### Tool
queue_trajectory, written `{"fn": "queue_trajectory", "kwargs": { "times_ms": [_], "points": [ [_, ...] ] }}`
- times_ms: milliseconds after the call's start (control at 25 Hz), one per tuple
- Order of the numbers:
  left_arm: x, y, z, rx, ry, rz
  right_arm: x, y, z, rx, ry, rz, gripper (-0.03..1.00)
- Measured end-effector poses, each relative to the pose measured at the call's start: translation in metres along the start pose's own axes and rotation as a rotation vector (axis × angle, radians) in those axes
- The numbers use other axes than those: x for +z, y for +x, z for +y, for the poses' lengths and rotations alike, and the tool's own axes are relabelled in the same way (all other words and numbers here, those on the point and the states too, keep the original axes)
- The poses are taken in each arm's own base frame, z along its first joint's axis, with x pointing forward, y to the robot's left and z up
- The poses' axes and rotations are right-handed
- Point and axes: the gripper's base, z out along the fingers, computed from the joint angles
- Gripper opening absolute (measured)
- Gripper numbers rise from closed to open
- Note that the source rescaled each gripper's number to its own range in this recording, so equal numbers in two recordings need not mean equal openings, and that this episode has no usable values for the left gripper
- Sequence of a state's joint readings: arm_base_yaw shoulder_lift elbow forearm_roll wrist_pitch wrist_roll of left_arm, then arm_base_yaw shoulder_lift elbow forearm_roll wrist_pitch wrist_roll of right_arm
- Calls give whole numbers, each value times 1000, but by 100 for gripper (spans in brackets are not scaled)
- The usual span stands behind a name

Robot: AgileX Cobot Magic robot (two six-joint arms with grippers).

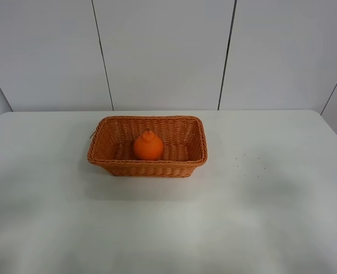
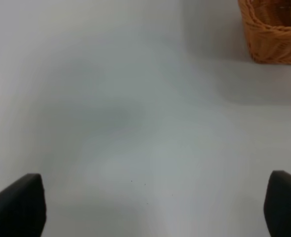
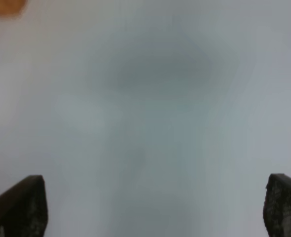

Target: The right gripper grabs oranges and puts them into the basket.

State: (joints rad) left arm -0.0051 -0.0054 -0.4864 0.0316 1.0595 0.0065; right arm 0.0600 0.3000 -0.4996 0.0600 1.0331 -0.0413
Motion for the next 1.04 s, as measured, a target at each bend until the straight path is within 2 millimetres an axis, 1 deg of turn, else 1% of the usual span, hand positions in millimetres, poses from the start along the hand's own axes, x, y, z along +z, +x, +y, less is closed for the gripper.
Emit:
{"fn": "queue_trajectory", "kwargs": {
  "times_ms": [80,240,360,1040],
  "points": [
    [0,0,0,0,0,0,-12,7,1,-1,2,-93,96],
    [0,0,0,0,0,0,-30,20,1,10,7,-240,96],
    [0,0,0,0,0,0,-38,27,0,32,25,-305,96],
    [0,0,0,0,0,0,-37,28,-2,40,38,-302,96]
  ]
}}
